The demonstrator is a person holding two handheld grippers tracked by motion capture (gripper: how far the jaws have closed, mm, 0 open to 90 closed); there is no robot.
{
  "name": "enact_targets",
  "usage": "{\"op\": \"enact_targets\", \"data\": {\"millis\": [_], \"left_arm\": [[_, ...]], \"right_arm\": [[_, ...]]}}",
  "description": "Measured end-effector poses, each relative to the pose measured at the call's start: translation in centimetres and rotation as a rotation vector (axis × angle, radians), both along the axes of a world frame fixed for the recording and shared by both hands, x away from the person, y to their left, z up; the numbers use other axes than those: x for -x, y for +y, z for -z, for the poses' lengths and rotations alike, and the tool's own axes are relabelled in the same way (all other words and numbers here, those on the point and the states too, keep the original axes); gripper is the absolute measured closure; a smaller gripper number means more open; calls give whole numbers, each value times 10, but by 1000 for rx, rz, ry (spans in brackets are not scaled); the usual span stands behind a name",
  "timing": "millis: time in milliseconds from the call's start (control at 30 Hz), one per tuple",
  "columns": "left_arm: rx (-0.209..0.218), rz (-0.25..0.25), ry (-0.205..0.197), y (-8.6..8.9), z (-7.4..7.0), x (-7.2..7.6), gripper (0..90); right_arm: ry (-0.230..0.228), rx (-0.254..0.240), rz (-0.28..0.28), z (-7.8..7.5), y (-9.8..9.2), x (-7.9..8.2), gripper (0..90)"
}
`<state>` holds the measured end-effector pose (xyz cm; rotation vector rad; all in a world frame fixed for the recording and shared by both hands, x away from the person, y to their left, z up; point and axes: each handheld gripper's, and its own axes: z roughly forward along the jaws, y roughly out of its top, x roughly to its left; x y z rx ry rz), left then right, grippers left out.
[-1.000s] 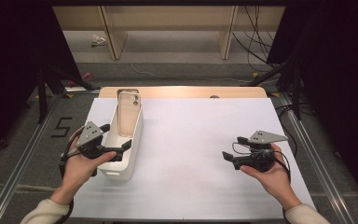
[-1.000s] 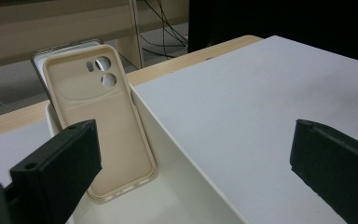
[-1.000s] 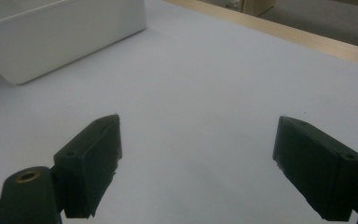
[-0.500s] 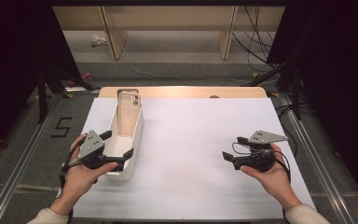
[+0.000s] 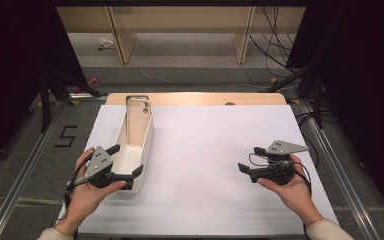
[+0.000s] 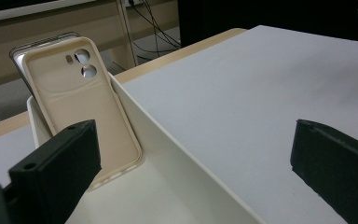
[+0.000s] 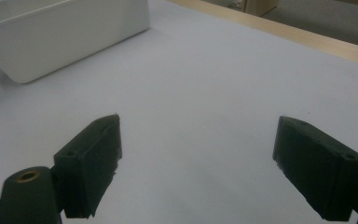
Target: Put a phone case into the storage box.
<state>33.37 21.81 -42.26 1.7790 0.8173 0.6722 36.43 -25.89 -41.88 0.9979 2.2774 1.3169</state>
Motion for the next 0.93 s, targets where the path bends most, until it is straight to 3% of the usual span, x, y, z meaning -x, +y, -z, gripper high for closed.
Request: {"op": "enact_targets", "data": {"millis": [567, 933], "left_arm": [[-8, -1, -12, 0, 0, 0, 14], [-10, 4, -13, -4, 0, 2, 15]], "right_arm": [[5, -16, 15, -1, -10, 12, 161], [10, -18, 17, 0, -10, 12, 161]]}}
